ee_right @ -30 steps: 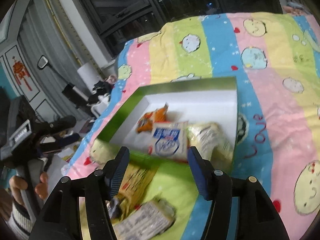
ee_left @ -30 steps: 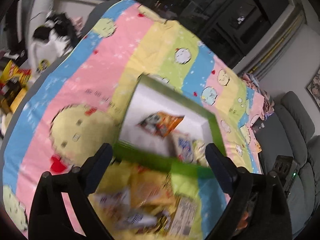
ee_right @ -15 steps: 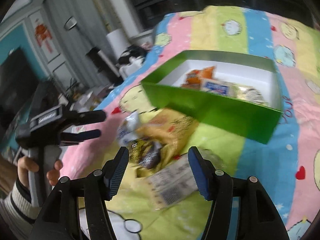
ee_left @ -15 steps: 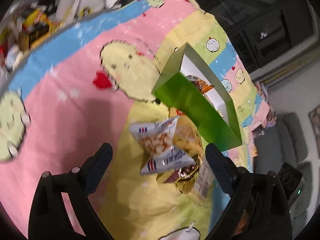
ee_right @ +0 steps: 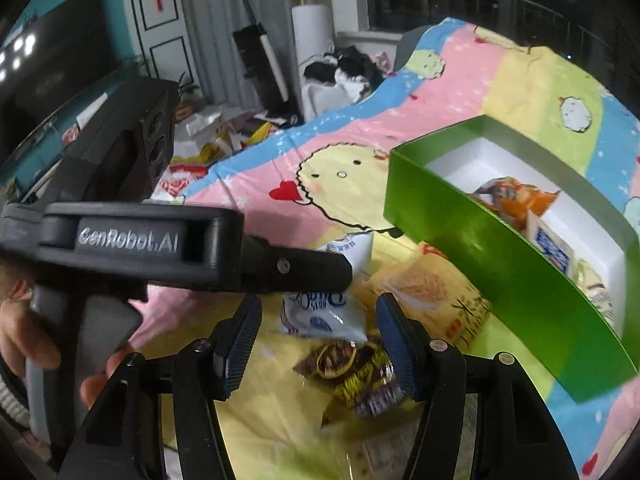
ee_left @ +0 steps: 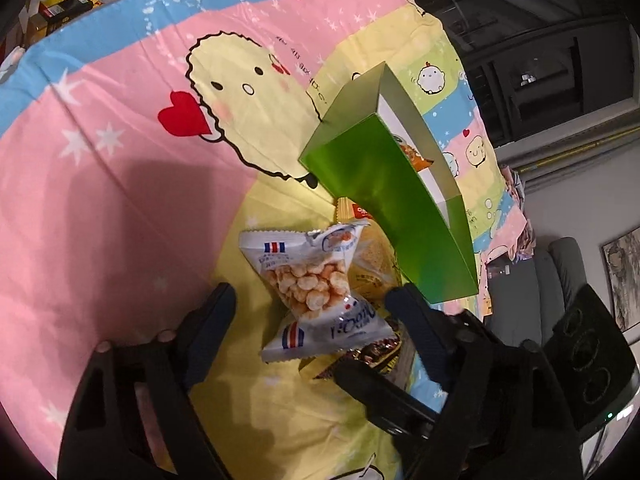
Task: Organize snacks
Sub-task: 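Grasp the clear bag of round puffs with the right gripper, then lift the puffs bag and carry it toward the green box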
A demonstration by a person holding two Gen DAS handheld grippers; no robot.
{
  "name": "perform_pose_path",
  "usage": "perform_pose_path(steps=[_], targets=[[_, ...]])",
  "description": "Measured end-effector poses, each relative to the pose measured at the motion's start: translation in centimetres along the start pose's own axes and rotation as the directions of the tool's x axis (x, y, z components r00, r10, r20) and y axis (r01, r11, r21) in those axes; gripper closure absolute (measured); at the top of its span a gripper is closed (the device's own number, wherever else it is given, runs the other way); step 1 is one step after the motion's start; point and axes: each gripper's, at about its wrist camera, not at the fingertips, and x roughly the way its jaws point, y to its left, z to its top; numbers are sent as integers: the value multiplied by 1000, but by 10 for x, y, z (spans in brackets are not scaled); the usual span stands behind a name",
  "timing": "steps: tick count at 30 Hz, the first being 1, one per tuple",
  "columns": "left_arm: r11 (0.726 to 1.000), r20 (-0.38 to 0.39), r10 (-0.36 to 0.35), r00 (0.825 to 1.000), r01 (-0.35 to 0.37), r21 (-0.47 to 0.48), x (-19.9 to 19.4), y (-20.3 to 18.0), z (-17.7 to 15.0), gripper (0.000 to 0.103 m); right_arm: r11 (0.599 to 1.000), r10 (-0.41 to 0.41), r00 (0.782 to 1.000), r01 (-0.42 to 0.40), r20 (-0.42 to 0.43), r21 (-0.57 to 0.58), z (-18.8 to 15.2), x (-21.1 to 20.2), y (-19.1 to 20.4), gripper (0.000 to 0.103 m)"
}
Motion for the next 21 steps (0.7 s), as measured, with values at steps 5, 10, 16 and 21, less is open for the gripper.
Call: perform_pose_path(steps=[5,10,16,21], targets=[[1000,-25,-15,1000,16,9,7,4,-1,54,999,25,998,-27,-53,-29,3,16,-1,60],[999,-27,-42,999,41,-8,9,9,-4,61,998,47,994,-51,-101,-43,5,24,-4,64],[998,12,1,1000,-1,58,-5,-6,-11,63,998,61,996,-63,-58,-24,1,15,1,69],[989,64,37,997,-46,139,-27,-25,-15,63,998,58,998,-58,30,-9,0,-6,13,69]])
